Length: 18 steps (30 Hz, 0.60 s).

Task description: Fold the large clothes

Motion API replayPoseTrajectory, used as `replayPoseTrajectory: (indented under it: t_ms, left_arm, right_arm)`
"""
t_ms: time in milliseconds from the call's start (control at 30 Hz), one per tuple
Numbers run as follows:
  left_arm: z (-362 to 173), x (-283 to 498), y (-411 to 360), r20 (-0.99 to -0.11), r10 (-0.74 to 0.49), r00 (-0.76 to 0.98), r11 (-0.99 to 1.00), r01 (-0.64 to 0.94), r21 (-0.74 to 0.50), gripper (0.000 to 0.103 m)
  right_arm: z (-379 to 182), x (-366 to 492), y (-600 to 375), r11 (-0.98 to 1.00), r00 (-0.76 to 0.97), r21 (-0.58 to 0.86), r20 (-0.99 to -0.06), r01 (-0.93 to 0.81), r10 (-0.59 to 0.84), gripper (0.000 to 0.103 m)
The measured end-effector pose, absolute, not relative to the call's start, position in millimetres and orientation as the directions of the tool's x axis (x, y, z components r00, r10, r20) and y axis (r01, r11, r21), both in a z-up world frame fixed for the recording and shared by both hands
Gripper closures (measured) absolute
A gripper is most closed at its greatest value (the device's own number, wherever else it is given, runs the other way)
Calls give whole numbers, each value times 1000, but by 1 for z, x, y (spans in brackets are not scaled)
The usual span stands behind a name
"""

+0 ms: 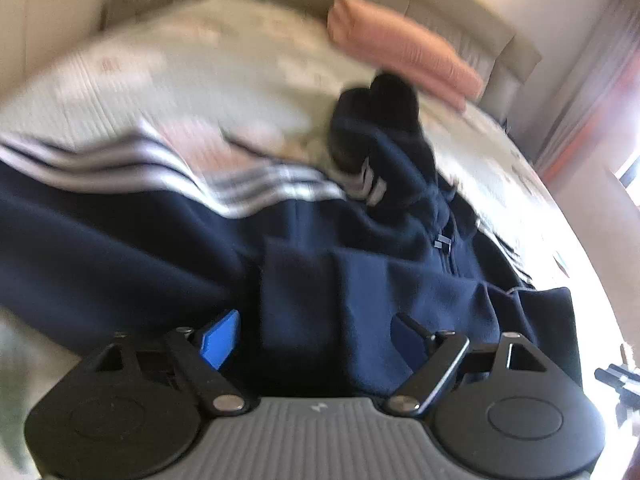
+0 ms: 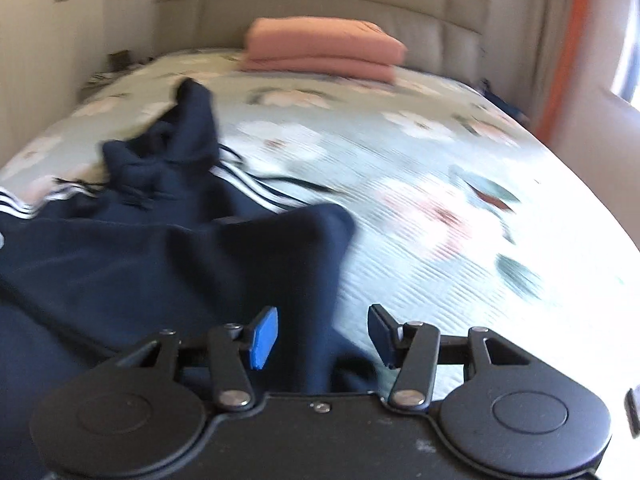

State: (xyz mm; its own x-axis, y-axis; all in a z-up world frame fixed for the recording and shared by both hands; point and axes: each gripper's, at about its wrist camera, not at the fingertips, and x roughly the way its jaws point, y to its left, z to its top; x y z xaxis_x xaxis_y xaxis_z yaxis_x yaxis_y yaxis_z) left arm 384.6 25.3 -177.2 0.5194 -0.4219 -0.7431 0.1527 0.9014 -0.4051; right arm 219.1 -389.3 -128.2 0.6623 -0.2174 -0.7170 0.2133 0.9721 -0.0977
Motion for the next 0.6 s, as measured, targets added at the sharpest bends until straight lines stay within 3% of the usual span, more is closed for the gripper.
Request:
replayPoseTrajectory:
  t_ms: [67, 100, 167, 467, 600]
  left_arm:
    - [-186, 392, 18, -752, -426, 503, 900, 146, -412, 39]
    - [-186, 393, 12, -750, -412, 518, 907, 157, -390, 62]
    - [-187, 394, 0, -759, -375, 533, 926, 174, -336, 89]
    - [-102, 362, 38, -542, -375, 752, 912, 193, -363, 91]
    - [-103, 359, 41, -607, -358, 709, 931, 216, -296, 91]
  right_arm:
    - [-136, 218, -398, 976, 634, -63, -750, 210, -185, 38]
    - [-136, 218, -401, 978, 631, -46, -758, 205, -168, 36]
    - [-139, 219, -402, 979, 631, -35, -760, 201, -156, 34]
    - [-141, 203, -367, 999, 642, 15, -766, 45, -17, 37]
    - [-137, 207, -344, 992, 695, -122, -710, 42, -117, 60]
